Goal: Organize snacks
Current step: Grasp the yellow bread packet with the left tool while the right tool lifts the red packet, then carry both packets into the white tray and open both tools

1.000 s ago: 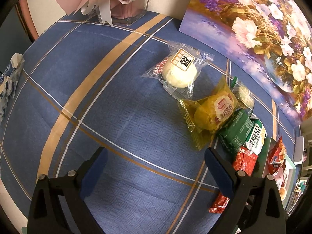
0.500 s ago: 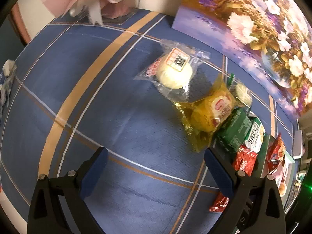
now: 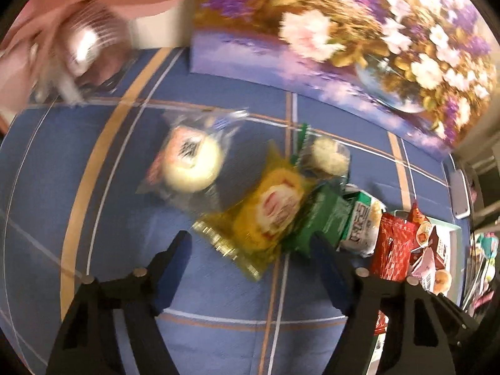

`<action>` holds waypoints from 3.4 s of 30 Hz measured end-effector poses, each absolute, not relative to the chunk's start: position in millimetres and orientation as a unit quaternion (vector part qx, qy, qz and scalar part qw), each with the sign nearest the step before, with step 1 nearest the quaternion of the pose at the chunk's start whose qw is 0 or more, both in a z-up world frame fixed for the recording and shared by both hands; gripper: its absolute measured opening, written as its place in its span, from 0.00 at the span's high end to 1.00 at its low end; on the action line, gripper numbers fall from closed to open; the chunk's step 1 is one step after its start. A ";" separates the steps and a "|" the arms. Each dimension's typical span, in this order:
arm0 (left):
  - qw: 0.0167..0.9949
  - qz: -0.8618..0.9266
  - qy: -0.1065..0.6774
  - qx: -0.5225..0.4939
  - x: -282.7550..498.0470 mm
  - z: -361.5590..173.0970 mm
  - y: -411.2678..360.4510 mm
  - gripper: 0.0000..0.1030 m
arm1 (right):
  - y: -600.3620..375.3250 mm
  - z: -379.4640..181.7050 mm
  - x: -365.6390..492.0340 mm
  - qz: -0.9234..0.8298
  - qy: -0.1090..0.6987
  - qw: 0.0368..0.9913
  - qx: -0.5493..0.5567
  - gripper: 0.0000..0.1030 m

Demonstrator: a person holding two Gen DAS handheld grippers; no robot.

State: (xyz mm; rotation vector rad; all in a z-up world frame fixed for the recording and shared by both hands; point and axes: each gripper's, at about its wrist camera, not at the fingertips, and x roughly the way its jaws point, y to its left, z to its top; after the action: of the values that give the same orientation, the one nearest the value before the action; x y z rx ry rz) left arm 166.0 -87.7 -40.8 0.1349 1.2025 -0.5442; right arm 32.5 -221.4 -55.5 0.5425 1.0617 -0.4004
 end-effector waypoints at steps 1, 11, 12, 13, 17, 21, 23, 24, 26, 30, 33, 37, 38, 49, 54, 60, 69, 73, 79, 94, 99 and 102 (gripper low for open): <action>0.788 -0.258 0.555 0.070 166.7 -41.2 -92.5 0.29 | -223.8 -55.5 31.3 -0.190 0.495 0.808 0.257 0.55; 0.778 -0.269 0.552 0.131 174.6 -56.4 -128.2 0.44 | -238.8 -60.2 42.3 -0.193 0.487 0.806 0.275 0.55; 0.777 -0.268 0.554 0.133 175.6 -59.9 -129.6 0.45 | -238.9 -61.4 42.4 -0.193 0.488 0.805 0.276 0.55; 0.777 -0.265 0.555 0.134 176.8 -62.7 -129.9 0.48 | -239.1 -62.2 41.7 -0.192 0.489 0.805 0.276 0.55; 0.781 -0.255 0.555 0.134 179.6 -68.9 -130.8 0.53 | -238.8 -63.9 40.9 -0.191 0.490 0.804 0.277 0.55; 0.786 -0.251 0.551 0.126 178.3 -68.2 -128.8 0.59 | -239.9 -62.7 39.7 -0.192 0.488 0.805 0.278 0.55; 0.790 -0.248 0.548 0.123 174.5 -65.0 -126.2 0.61 | -240.8 -59.8 37.9 -0.189 0.485 0.807 0.280 0.55; 0.792 -0.246 0.547 0.119 172.4 -62.5 -124.6 0.62 | -241.3 -56.2 36.4 -0.189 0.481 0.809 0.282 0.55; 0.796 -0.245 0.544 0.102 169.1 -54.7 -119.1 0.62 | -242.1 -49.6 32.9 -0.187 0.472 0.813 0.283 0.55; 0.810 -0.247 0.527 0.077 155.7 -31.6 -107.9 0.62 | -245.1 -34.9 23.2 -0.186 0.454 0.823 0.287 0.55; 0.817 -0.255 0.514 0.062 142.8 -12.0 -104.1 0.62 | -249.7 -25.9 12.6 -0.197 0.442 0.827 0.288 0.55; 0.821 -0.265 0.502 0.056 126.9 7.8 -110.5 0.62 | -261.6 -17.2 -5.5 -0.218 0.432 0.827 0.287 0.55; 0.821 -0.269 0.500 0.057 122.8 11.3 -112.9 0.62 | -265.4 -14.7 -9.7 -0.223 0.430 0.827 0.286 0.55; 0.796 -0.336 0.498 0.072 69.2 30.2 -168.9 0.62 | -315.6 10.2 -64.8 -0.288 0.403 0.822 0.281 0.55; 0.778 -0.377 0.493 0.095 39.7 33.1 -206.6 0.62 | -343.8 14.4 -92.7 -0.334 0.400 0.807 0.278 0.55; 0.756 -0.410 0.494 0.125 7.1 25.5 -250.6 0.62 | -370.7 0.8 -125.7 -0.383 0.409 0.777 0.287 0.55; 0.731 -0.420 0.520 0.139 -16.0 -3.3 -290.1 0.62 | -390.6 -29.4 -144.5 -0.404 0.433 0.748 0.299 0.55; 0.727 -0.417 0.525 0.149 -21.6 -12.2 -298.8 0.62 | -395.1 -40.5 -148.8 -0.400 0.443 0.742 0.305 0.55; 0.725 -0.410 0.532 0.153 -24.2 -23.9 -304.5 0.62 | -398.0 -53.1 -146.0 -0.392 0.454 0.737 0.311 0.55; 0.727 -0.397 0.537 0.158 -23.0 -35.6 -306.5 0.62 | -395.8 -74.4 -132.4 -0.375 0.487 0.726 0.309 0.55; 0.728 -0.396 0.539 0.152 -21.8 -38.2 -304.7 0.61 | -397.0 -78.6 -126.3 -0.373 0.497 0.721 0.307 0.54; 0.728 -0.395 0.540 0.149 -22.1 -36.9 -302.9 0.61 | -398.0 -77.1 -124.7 -0.374 0.497 0.721 0.307 0.54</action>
State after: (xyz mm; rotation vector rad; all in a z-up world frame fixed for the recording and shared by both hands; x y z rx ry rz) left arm -22.1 -302.9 -36.9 0.3274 1.1889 -0.8714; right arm -124.7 -398.0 -77.1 0.6780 1.0975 -0.8263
